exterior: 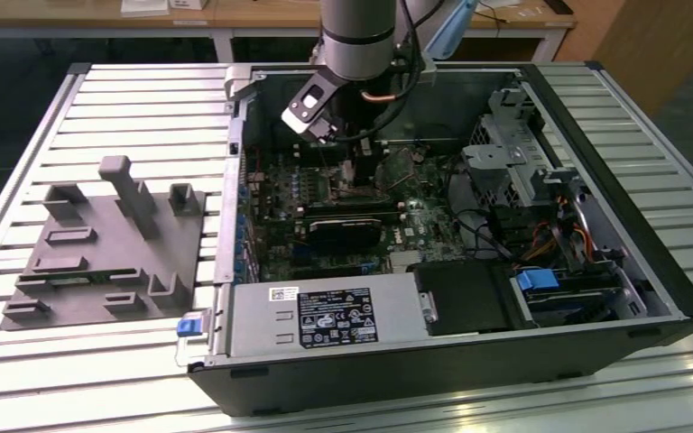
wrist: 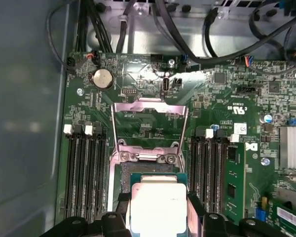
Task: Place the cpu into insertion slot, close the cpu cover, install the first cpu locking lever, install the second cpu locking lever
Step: 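Place the cpu into insertion slot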
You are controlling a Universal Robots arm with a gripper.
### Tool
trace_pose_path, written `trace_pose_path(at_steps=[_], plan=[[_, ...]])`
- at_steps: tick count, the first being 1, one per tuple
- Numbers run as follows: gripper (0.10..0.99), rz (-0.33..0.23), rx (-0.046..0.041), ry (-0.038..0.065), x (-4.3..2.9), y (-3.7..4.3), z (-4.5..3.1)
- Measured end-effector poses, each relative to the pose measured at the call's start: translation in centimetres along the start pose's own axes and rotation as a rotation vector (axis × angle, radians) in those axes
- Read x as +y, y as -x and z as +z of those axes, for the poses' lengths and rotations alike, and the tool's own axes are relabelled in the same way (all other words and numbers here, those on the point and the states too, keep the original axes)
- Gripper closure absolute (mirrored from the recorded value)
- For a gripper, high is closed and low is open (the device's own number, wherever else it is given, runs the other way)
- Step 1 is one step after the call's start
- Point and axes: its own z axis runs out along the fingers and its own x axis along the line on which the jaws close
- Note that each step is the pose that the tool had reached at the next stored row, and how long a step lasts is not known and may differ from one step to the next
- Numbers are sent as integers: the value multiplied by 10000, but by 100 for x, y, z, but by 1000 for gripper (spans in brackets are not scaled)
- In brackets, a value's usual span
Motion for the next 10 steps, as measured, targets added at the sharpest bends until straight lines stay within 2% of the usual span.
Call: trace_pose_path(at_steps=[10], plan=[[549,0,0,0,-29,-11,127]])
